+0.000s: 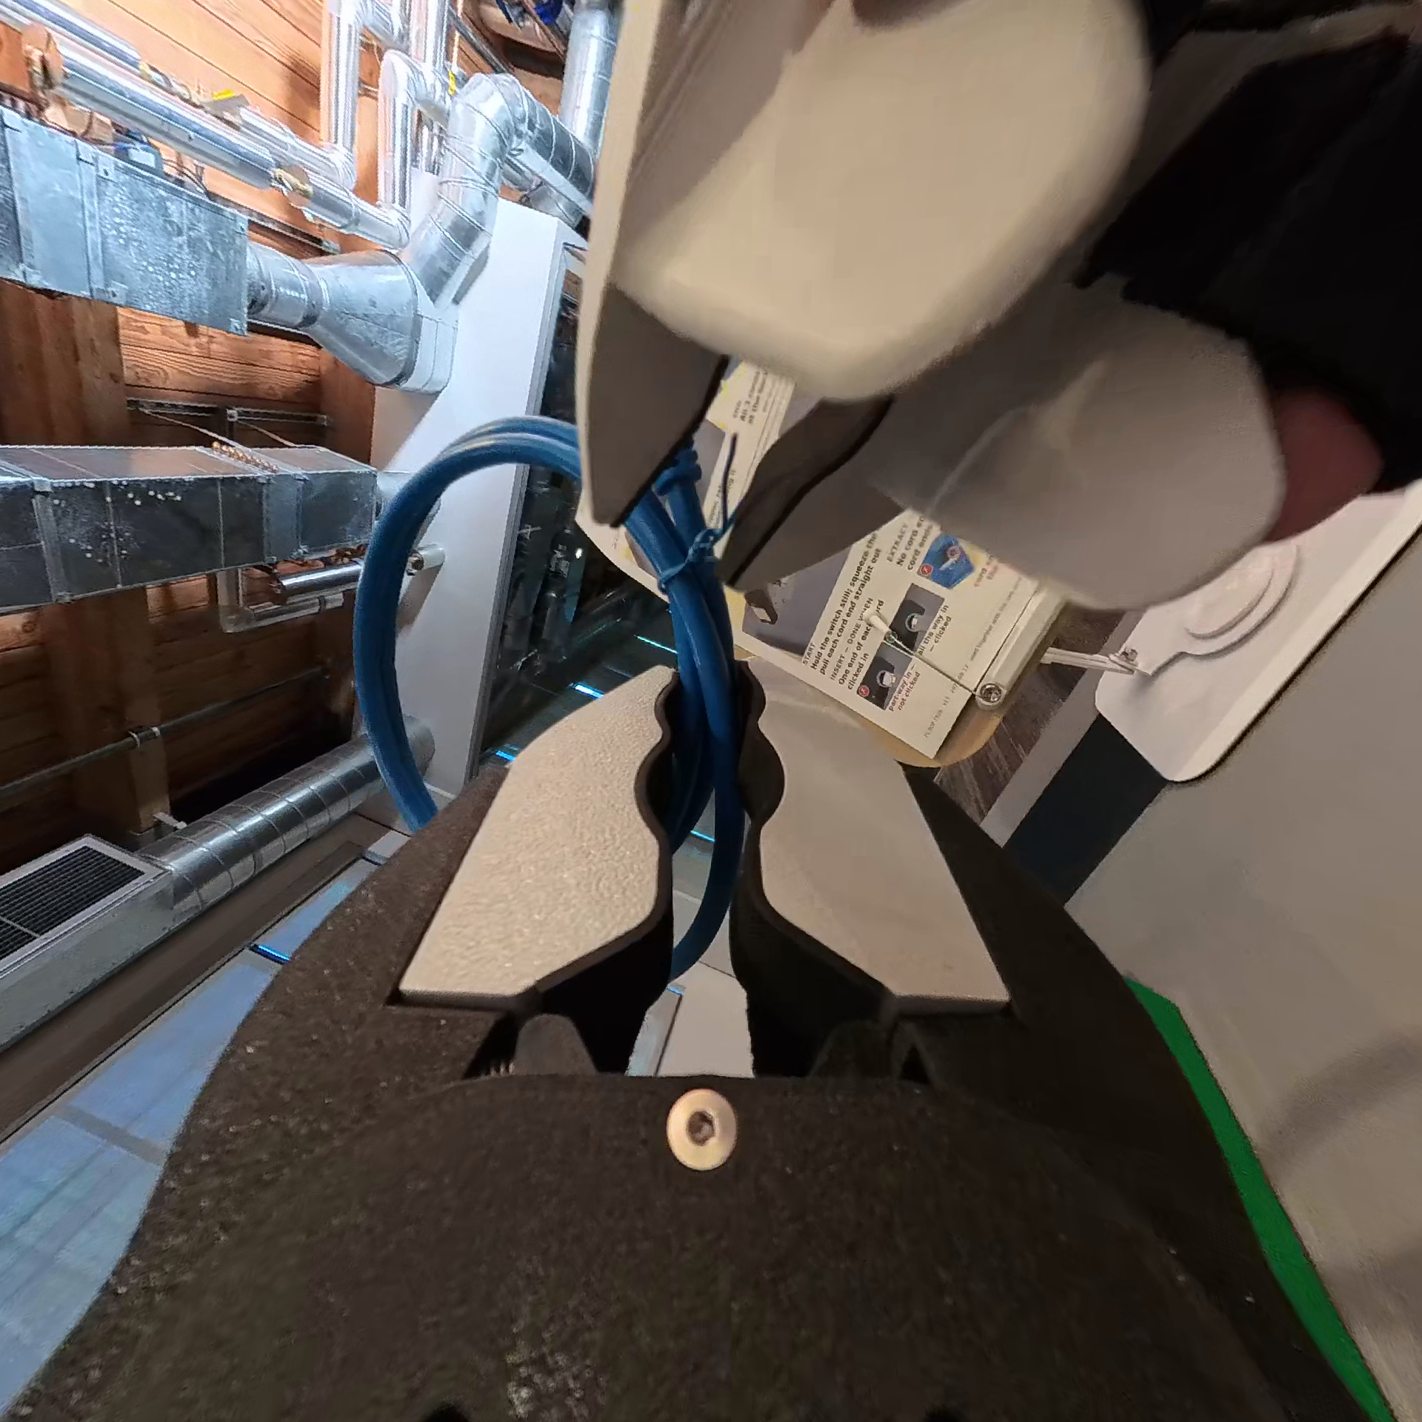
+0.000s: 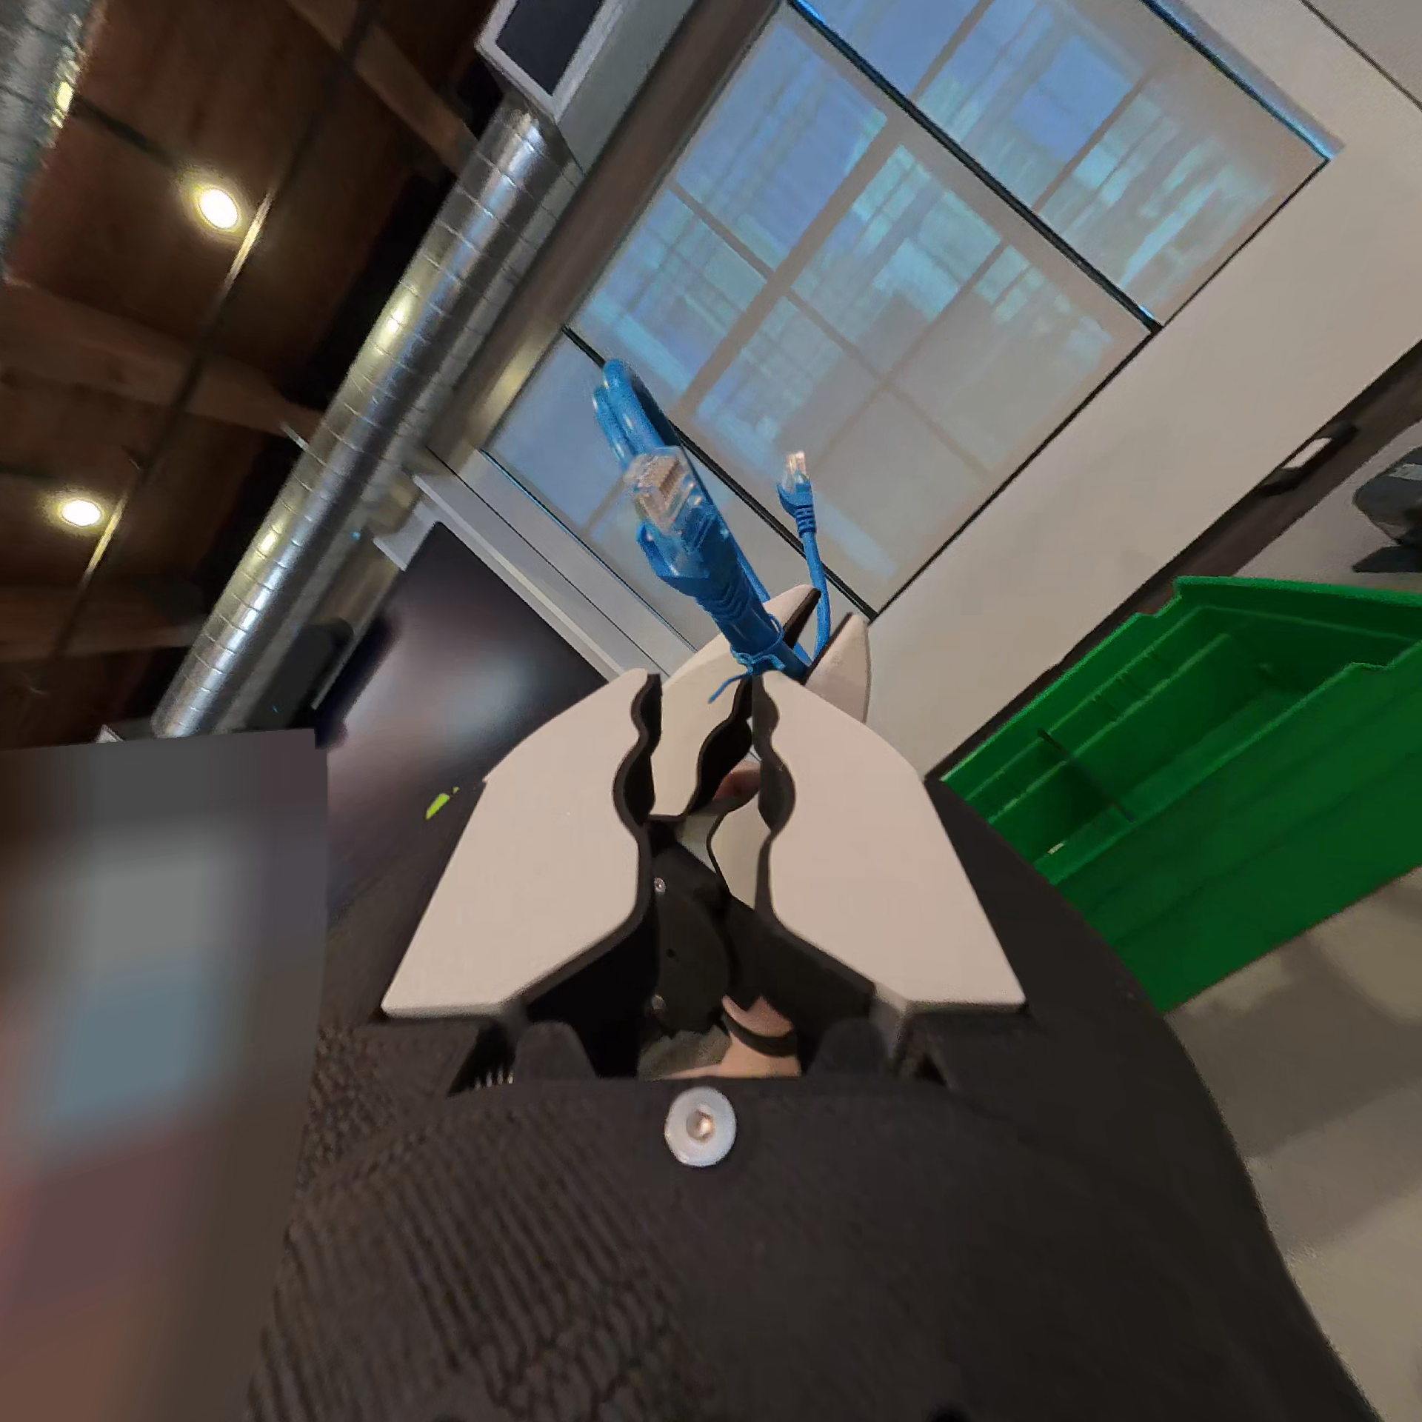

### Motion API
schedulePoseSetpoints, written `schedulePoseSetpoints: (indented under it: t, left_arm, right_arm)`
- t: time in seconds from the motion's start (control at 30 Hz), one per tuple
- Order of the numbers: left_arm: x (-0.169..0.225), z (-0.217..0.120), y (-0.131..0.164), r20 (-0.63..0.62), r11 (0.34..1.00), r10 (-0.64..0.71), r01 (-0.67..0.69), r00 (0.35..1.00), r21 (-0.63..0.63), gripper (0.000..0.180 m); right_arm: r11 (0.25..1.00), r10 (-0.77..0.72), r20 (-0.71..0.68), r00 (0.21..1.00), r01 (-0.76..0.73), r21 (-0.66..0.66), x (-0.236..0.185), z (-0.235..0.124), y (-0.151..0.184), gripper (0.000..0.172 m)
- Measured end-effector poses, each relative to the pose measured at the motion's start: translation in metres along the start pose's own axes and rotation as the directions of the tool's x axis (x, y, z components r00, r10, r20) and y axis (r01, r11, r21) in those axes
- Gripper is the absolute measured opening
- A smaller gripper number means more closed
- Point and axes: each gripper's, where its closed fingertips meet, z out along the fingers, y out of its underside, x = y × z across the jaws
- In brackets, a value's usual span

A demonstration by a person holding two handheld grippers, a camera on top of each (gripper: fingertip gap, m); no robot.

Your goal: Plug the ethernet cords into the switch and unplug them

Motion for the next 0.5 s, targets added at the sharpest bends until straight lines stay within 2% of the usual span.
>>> schedulePoseSetpoints:
  t: [0.2,0.5]
  left_arm:
    - [0.002,0.003,0.005,-0.014,1.0,-0.007,0.007,1.0,-0.015,0.011]
    - [0.011,0.002,-0.001,-0.032,1.0,0.014,-0.014,0.999,-0.004,0.011]
  right_arm:
    - [0.998,-0.034,-0.067,0.997,0.037,0.041,0.013,-0.011,-0.015,0.021]
    - [0.999,0.049,-0.021,0.999,-0.049,0.002,0.016,-0.006,-0.006,0.016]
